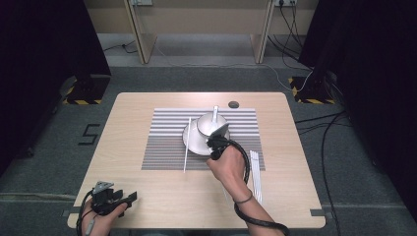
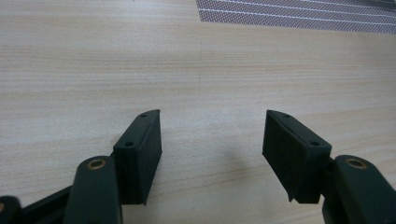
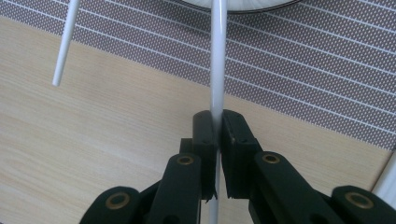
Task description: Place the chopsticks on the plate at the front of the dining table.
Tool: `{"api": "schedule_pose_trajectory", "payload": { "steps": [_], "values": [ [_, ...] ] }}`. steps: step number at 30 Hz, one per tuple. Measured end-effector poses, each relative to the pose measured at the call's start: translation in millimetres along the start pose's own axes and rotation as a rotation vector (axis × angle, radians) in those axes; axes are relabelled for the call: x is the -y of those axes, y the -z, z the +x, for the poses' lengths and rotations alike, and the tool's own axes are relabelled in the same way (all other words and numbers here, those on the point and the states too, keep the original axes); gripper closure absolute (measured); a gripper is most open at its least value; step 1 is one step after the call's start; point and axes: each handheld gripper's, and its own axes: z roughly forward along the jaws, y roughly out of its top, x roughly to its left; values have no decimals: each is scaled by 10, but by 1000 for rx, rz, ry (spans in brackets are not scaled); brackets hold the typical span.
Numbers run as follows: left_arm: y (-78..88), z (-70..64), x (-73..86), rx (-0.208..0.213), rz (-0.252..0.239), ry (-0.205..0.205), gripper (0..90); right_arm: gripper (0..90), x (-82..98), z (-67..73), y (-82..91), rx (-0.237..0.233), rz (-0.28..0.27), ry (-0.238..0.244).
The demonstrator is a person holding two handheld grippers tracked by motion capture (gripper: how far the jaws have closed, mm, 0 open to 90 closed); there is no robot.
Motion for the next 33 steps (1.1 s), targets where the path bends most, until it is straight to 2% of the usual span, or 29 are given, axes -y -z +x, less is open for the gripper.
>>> {"api": "schedule_pose_trajectory", "payload": {
  "steps": [26,33],
  "values": [
    [-2,1,-1,3,-2,4,374,849,-109,167,-23,-10,1,16],
    [-3,2,-2,3,-2,4,373,849,-141,167,-21,-9,-4,21]
  ]
}}
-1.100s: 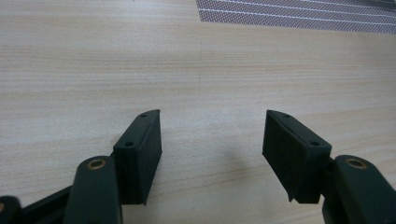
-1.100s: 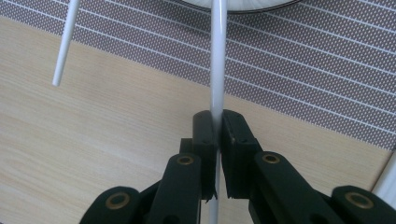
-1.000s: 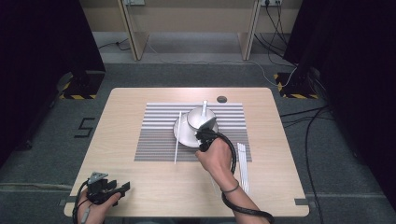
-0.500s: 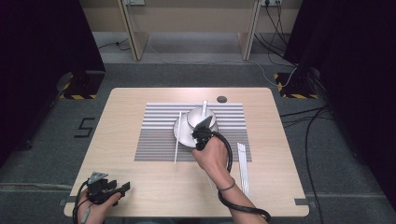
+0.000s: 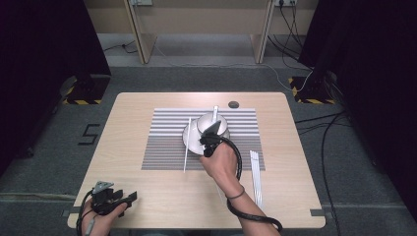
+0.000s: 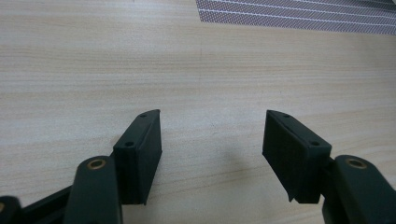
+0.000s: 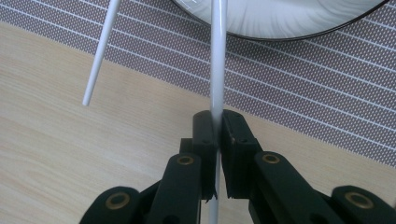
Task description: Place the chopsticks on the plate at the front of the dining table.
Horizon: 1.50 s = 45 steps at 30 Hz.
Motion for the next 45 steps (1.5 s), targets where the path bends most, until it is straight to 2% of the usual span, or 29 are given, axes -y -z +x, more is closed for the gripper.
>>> {"api": "schedule_pose_trajectory", "payload": {
  "steps": [25,45],
  "values": [
    [-1,0,2,0,-2,-1,374,849,-149,107,-26,-1,-6,0],
    [1,1,0,2,1,-3,374,849,-240,140,-76,-10,-21,-7]
  ]
}}
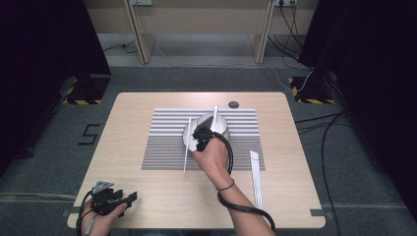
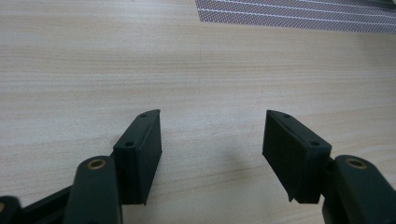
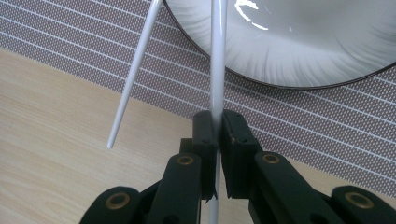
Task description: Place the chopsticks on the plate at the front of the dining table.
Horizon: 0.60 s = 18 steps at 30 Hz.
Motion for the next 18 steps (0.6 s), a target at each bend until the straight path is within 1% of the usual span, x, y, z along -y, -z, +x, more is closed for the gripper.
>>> {"api": "schedule_pose_trajectory", "payload": {
  "steps": [7,18],
  "values": [
    [-2,0,1,0,-2,1,374,849,-52,-7,-8,-4,-18,-12],
    [0,3,-2,1,3,-5,374,849,-109,-7,-36,-8,-25,-20]
  ]
}}
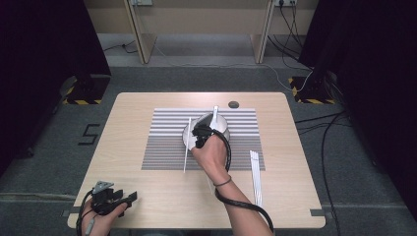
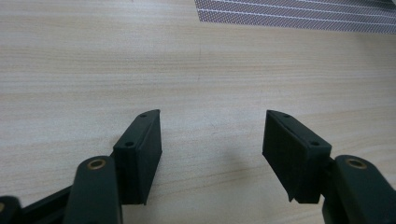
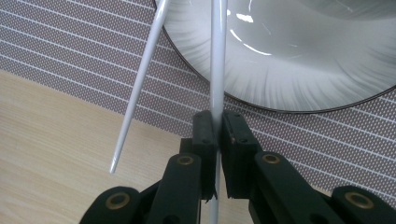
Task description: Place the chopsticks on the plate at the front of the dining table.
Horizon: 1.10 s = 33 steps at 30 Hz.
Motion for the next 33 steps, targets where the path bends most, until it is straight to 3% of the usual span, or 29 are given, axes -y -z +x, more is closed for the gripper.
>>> {"api": "schedule_pose_trajectory", "payload": {
  "steps": [33],
  "values": [
    [-3,-2,-1,3,-3,3,373,849,-136,15,-69,-14,-33,-22]
  ]
}}
